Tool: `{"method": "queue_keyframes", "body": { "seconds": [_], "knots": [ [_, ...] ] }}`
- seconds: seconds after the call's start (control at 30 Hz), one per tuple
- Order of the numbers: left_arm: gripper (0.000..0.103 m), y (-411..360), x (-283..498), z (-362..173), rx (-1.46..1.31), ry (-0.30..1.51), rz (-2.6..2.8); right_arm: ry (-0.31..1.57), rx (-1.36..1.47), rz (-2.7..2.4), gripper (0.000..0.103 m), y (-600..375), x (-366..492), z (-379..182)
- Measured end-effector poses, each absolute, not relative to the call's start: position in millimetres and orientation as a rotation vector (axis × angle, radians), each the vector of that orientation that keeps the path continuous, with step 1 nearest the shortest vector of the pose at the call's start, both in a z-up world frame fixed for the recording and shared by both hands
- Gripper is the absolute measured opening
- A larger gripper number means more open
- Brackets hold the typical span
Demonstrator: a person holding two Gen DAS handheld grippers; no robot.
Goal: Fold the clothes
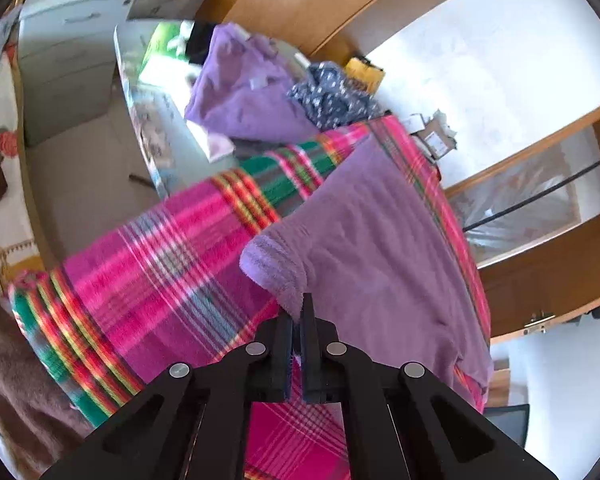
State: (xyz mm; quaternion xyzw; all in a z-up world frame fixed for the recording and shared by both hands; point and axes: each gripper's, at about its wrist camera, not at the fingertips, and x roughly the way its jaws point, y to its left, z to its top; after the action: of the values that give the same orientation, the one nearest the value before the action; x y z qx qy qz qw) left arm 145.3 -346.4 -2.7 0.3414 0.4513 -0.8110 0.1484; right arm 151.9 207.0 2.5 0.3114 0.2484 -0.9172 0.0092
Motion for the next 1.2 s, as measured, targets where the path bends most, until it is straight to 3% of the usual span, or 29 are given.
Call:
{"method": "queue_keyframes", "body": {
  "seconds": [0.4, 0.67, 0.77, 0.97, 1.03, 1.13, 1.2],
  "knots": [
    [0.003, -353.2, 157.0, -23.3, 1.026, 1.307, -2.261, 0.841, 1.001, -2.869, 0.002, 225.4, 169.9, 9.8],
    [0.003, -345.4, 158.2, -10.8, 1.028, 1.249, -2.294, 0.698, 1.088, -2.883, 0.002, 243.3, 167.5, 4.7],
    [0.008, -338.5, 163.1, -4.7, 1.041, 1.198, -2.311, 0.614, 1.107, -2.878, 0.006, 250.0, 168.1, 1.6],
    [0.013, -318.8, 176.5, 12.5, 1.026, 1.087, -2.338, 0.387, 1.155, -2.851, 0.025, 265.5, 165.3, -3.8],
    [0.021, -311.2, 181.1, 19.4, 1.005, 1.079, -2.355, 0.244, 1.175, -2.802, 0.028, 273.5, 164.9, -5.2],
    [0.021, -290.0, 180.2, 36.3, 0.978, 1.014, -2.448, 0.025, 1.196, -2.723, 0.040, 286.1, 163.1, -8.9],
    [0.021, -278.4, 176.5, 42.6, 0.978, 1.010, -2.488, -0.059, 1.199, -2.687, 0.040, 290.1, 161.6, -11.1]
  ]
}}
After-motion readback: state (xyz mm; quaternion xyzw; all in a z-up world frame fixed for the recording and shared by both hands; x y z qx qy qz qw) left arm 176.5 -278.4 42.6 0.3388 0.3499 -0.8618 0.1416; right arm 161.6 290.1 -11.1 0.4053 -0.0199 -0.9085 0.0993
